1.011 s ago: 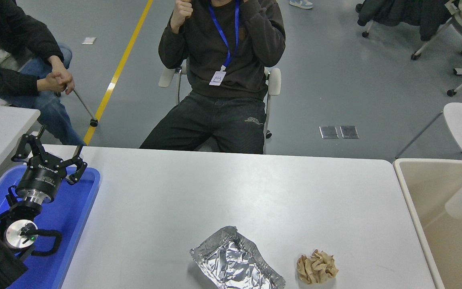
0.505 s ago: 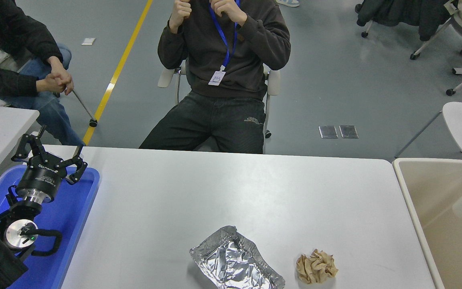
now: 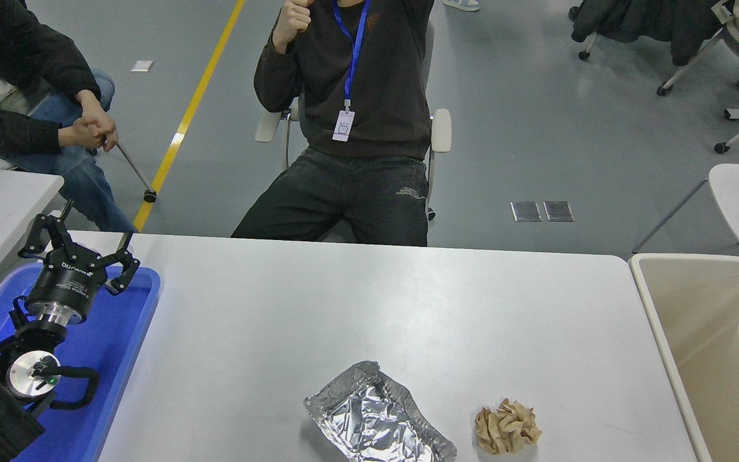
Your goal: Clean the table surface
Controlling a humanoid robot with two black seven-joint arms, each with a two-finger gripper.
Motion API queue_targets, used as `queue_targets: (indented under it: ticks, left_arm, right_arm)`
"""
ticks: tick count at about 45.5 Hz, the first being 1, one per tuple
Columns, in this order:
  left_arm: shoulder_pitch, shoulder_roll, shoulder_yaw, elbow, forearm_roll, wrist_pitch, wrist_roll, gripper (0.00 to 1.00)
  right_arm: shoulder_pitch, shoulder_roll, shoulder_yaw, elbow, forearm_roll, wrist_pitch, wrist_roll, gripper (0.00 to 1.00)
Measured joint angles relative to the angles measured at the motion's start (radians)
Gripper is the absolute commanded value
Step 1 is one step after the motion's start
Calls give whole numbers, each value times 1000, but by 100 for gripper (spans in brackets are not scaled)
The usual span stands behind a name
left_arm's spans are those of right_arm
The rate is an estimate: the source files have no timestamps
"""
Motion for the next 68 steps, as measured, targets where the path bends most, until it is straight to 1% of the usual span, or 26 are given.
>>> queue_targets:
  ticks: [11,27,38,53,60,68]
  left_arm:
    - [0,0,0,0,0,0,0,100]
    - [0,0,0,0,0,0,0,100]
    - [0,0,0,0,0,0,0,100]
    - [0,0,0,0,0,0,0,100]
    - [0,0,0,0,0,0,0,100]
    - [0,0,0,0,0,0,0,100]
  right_arm:
    - [-9,0,-53,-12,89,-2,0,100]
    - [-8,-3,-72,-21,155,-2,0,100]
    - [2,-3,-76,-68,208,-3,0,100]
    - [45,-12,-61,-99,358,-1,-6,100]
    - [82,-35,1,-68,418,-1,-8,100]
    - [120,-82,188,15,453,4,-17,100]
